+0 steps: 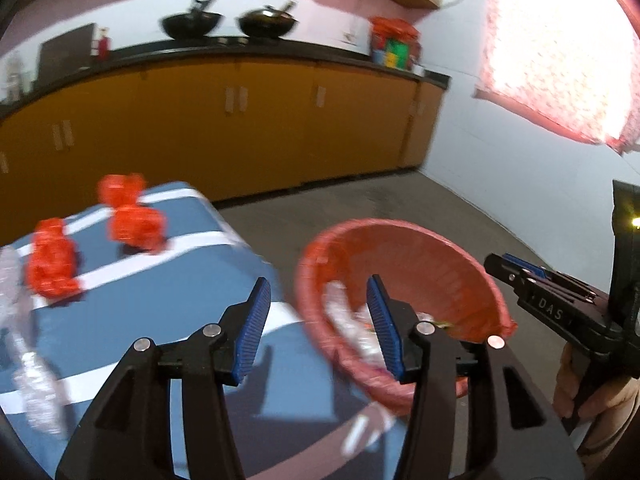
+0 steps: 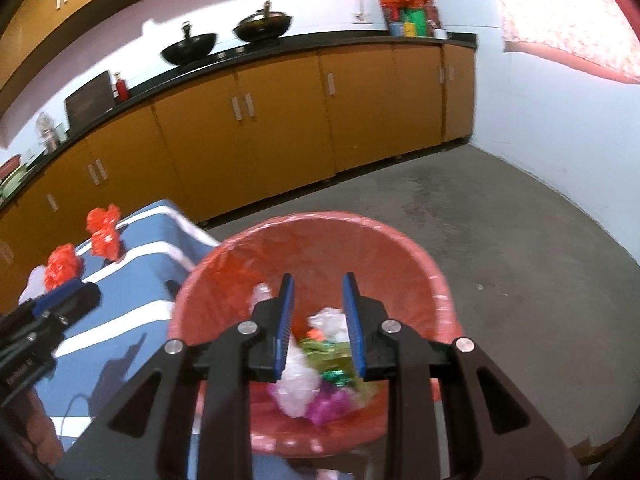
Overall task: Collect trash
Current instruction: 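Move both tools back over the table toward the red bags and bubble wrap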
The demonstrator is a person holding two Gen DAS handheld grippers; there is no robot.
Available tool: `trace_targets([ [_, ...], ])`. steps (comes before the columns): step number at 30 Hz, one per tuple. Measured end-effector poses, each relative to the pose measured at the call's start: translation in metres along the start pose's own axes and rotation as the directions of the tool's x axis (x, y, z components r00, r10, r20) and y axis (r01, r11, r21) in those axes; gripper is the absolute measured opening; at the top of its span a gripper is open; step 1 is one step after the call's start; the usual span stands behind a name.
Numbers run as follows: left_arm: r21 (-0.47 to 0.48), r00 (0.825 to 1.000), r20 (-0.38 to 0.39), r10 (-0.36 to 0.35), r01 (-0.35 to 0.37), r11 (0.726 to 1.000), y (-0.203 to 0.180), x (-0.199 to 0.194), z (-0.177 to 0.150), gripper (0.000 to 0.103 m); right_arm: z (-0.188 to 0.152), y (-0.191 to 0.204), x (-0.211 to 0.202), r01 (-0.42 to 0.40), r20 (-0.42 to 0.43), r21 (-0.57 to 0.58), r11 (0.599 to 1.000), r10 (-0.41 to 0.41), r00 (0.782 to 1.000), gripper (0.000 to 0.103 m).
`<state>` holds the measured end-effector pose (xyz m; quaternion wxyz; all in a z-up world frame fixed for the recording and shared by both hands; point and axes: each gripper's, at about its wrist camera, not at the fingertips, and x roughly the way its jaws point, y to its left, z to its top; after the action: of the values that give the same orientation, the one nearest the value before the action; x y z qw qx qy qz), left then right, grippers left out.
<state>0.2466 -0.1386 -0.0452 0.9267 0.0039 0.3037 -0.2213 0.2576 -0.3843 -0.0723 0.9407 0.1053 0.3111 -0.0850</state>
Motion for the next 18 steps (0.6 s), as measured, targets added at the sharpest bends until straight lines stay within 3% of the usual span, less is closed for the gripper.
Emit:
trace_targets([
  [5, -0.058, 0.991, 0.049, 0.126, -0.123, 0.991, 0.055, -0.042, -0.009, 0.055, -0.002, 0.046, 0.003, -0.083, -0.018, -0.066, 0.994, 0.082, 0.996, 0.029],
  [8, -0.098, 0.973, 0.065, 0.222, -0.215, 0.972, 0.091, -0.066, -0.018, 0.055, -0.002, 0.081, 0.009, -0.140, -0.035, -0.107, 0.984, 0.137, 0.990, 0.031],
  [13, -0.157, 0.916, 0.070, 0.395, -0.381, 0.911, 0.156, -0.099, -0.037, 0.060, -0.005, 0.147, 0.026, -0.229, -0.074, -0.177, 0.957, 0.219, 0.973, 0.033],
  [18, -0.212, 0.862, 0.050, 0.505, -0.485, 0.848, 0.207, -0.116, -0.052, 0.060, -0.009, 0.212, 0.049, -0.289, -0.103, -0.249, 0.924, 0.271, 0.957, 0.039],
])
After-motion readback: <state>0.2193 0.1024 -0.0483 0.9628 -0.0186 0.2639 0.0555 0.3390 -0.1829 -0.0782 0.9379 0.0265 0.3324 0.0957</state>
